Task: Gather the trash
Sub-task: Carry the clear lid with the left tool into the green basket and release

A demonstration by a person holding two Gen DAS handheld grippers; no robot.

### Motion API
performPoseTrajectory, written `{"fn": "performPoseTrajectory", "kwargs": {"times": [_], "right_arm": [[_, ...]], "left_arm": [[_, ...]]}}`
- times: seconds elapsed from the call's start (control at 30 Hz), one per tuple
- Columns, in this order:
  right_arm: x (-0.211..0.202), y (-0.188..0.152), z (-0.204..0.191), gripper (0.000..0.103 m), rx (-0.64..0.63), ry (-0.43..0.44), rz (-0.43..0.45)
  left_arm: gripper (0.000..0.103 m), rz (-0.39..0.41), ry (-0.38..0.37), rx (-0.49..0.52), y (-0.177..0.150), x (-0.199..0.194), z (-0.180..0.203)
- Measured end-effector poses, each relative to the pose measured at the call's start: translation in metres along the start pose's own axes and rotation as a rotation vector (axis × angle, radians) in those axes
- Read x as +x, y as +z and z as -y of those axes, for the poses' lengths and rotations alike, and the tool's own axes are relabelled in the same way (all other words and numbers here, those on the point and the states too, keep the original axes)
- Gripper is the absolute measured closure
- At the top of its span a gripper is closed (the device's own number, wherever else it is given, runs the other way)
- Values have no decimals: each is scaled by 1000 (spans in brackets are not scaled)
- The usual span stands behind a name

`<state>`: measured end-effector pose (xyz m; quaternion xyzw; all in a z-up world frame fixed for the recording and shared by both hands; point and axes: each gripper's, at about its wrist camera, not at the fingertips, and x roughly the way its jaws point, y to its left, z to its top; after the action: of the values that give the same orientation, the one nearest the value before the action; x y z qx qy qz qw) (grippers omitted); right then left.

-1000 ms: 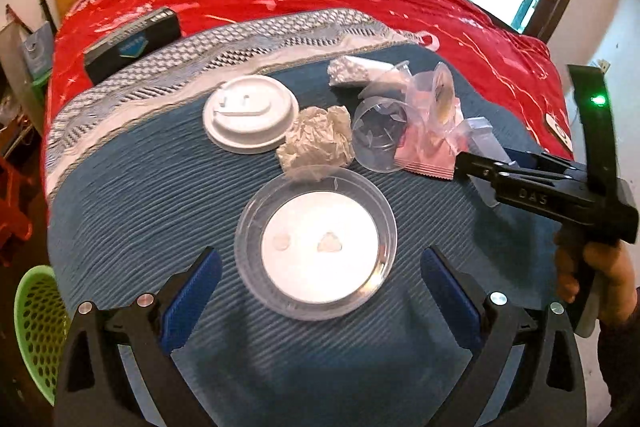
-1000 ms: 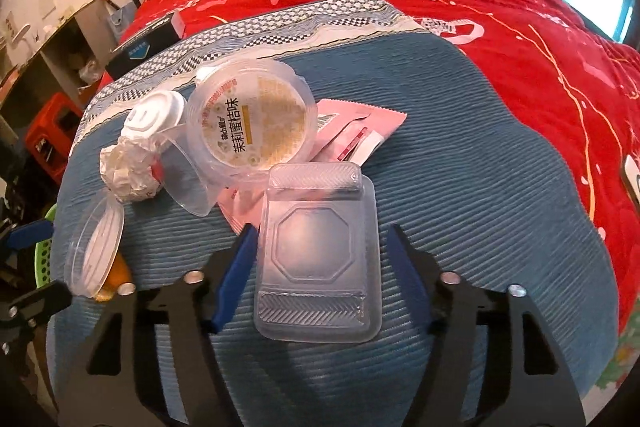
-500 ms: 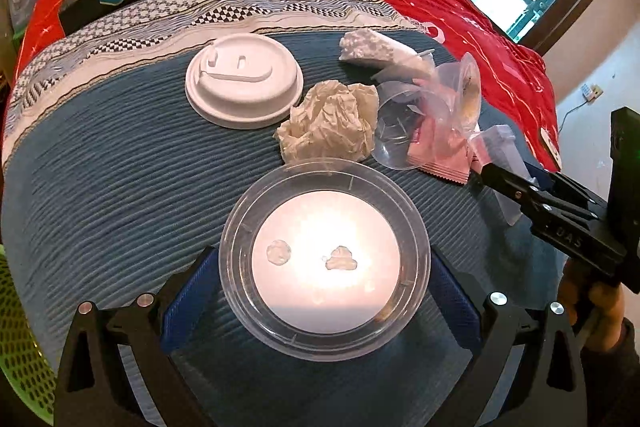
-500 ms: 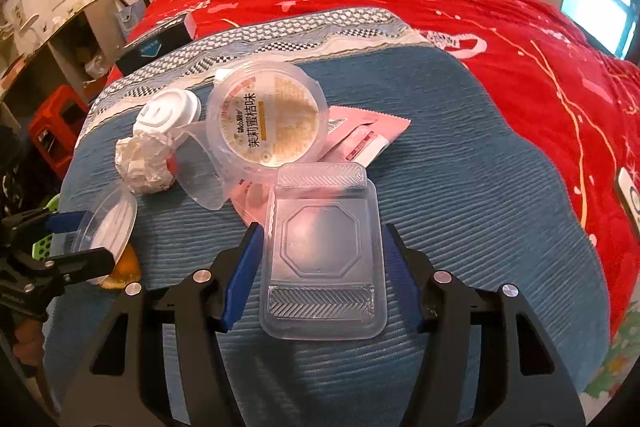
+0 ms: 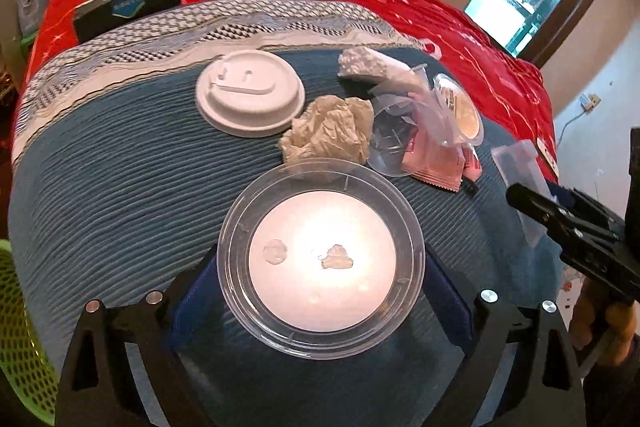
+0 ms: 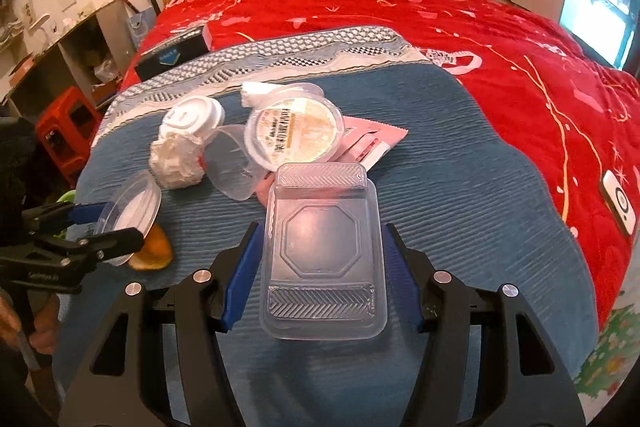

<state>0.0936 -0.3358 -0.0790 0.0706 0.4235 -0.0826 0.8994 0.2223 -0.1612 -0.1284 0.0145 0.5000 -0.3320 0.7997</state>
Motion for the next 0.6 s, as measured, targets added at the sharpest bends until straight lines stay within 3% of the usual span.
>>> {"fn": "performPoseTrajectory", "kwargs": {"times": [0.27, 0.6], "right_arm": [[-25, -7, -31, 43, -50, 52, 28], [-40, -3, -99, 43, -150, 148, 62]], "left_arm": [[13, 97, 32, -51, -15, -49, -13], [13, 232, 163, -149, -46, -129, -60]]}}
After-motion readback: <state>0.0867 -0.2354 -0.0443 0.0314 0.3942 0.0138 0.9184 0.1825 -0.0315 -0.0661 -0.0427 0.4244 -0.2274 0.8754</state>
